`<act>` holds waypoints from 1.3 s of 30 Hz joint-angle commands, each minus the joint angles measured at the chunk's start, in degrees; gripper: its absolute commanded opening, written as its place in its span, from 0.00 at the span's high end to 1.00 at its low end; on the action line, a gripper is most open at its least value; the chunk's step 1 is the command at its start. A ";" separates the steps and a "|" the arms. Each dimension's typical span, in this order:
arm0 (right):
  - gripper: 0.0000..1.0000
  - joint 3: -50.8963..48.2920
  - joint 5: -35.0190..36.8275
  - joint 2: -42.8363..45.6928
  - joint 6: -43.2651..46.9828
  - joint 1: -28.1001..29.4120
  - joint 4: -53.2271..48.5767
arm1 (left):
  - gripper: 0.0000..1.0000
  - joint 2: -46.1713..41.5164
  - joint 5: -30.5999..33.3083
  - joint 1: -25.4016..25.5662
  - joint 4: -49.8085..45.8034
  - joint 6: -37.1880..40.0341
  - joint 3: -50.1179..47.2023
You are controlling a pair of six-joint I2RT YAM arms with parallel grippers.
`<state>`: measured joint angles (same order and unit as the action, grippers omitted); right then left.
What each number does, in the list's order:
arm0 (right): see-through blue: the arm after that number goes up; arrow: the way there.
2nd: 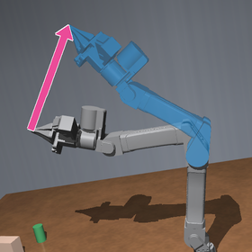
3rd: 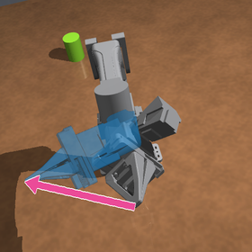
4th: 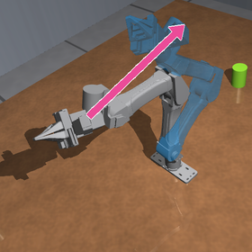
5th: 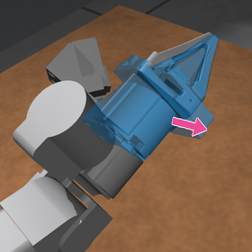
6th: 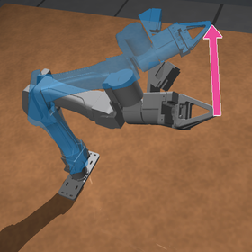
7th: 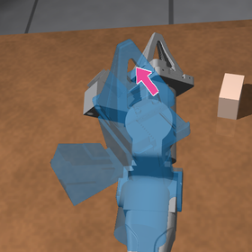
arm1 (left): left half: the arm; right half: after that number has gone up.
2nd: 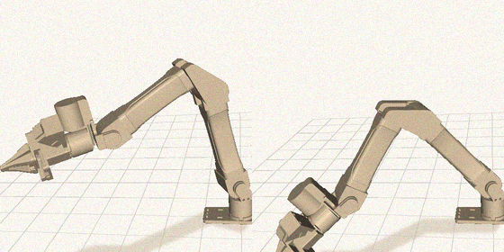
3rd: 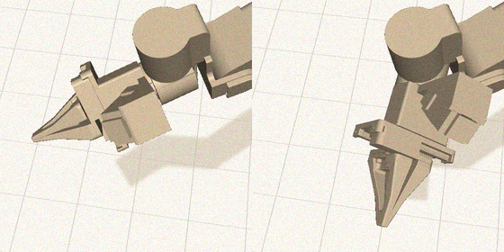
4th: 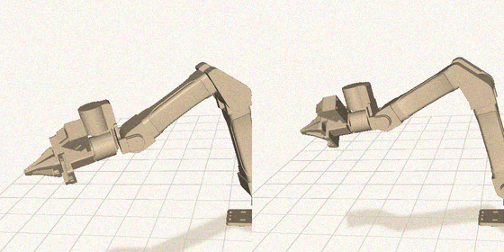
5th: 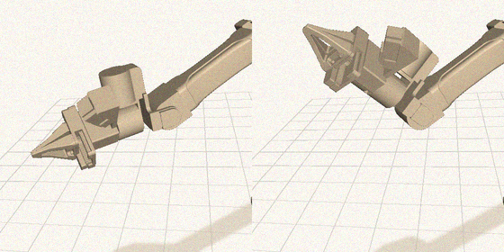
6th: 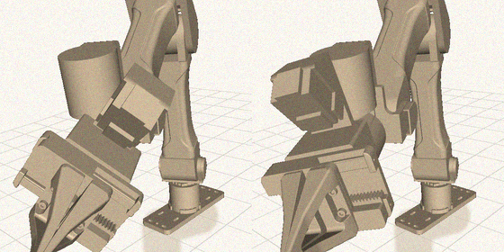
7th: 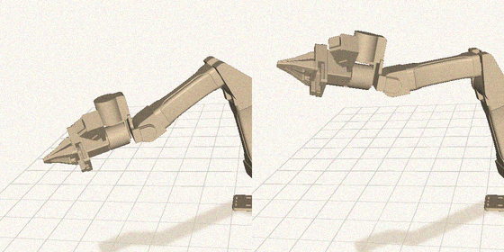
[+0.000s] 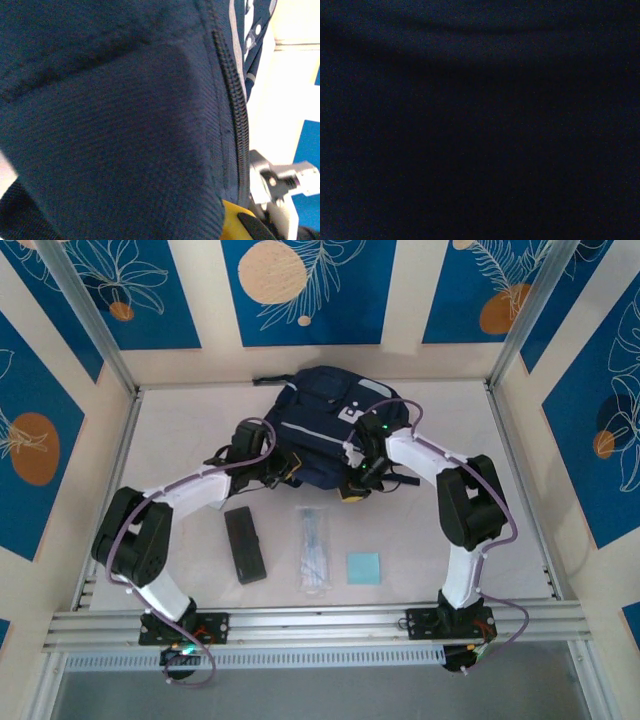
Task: Pack the student bag
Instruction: Zip the student bag at the top-center of the table.
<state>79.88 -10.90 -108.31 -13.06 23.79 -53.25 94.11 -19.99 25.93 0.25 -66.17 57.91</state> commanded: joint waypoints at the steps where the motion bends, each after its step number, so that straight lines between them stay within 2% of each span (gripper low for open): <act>1: 1.00 1.33 18.92 -0.11 1.64 -5.38 -8.24 | 1.00 -3.27 -1.37 -3.06 -4.85 6.31 3.01; 8: 1.00 9.36 32.38 -5.92 3.91 -13.34 -0.46 | 1.00 -4.45 -4.88 -4.00 -10.98 10.42 5.02; 14: 1.00 16.79 35.01 -9.89 3.79 -20.28 3.85 | 1.00 -6.12 -5.01 -4.92 -12.37 10.90 4.20; 22: 1.00 20.83 31.55 -14.20 1.97 -25.05 4.14 | 1.00 -7.32 -6.47 -7.60 -15.04 13.01 4.86; 27: 1.00 18.75 29.55 -14.40 6.53 -26.03 8.11 | 1.00 -7.02 -12.34 -12.04 -19.59 18.36 9.79; 29: 1.00 17.36 26.82 -13.78 9.59 -25.92 10.02 | 1.00 -5.58 -15.78 -14.30 -24.51 22.16 13.49; 32: 1.00 14.36 24.69 -11.90 13.07 -25.27 12.74 | 1.00 -4.20 -16.67 -16.26 -30.10 26.77 17.95; 39: 1.00 9.47 16.96 -7.68 10.67 -22.83 13.58 | 1.00 -0.04 -19.47 -16.12 -28.78 27.00 19.35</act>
<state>91.20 -3.73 -117.91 2.92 7.49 -44.86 95.00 -37.93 14.63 -22.96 -43.46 74.81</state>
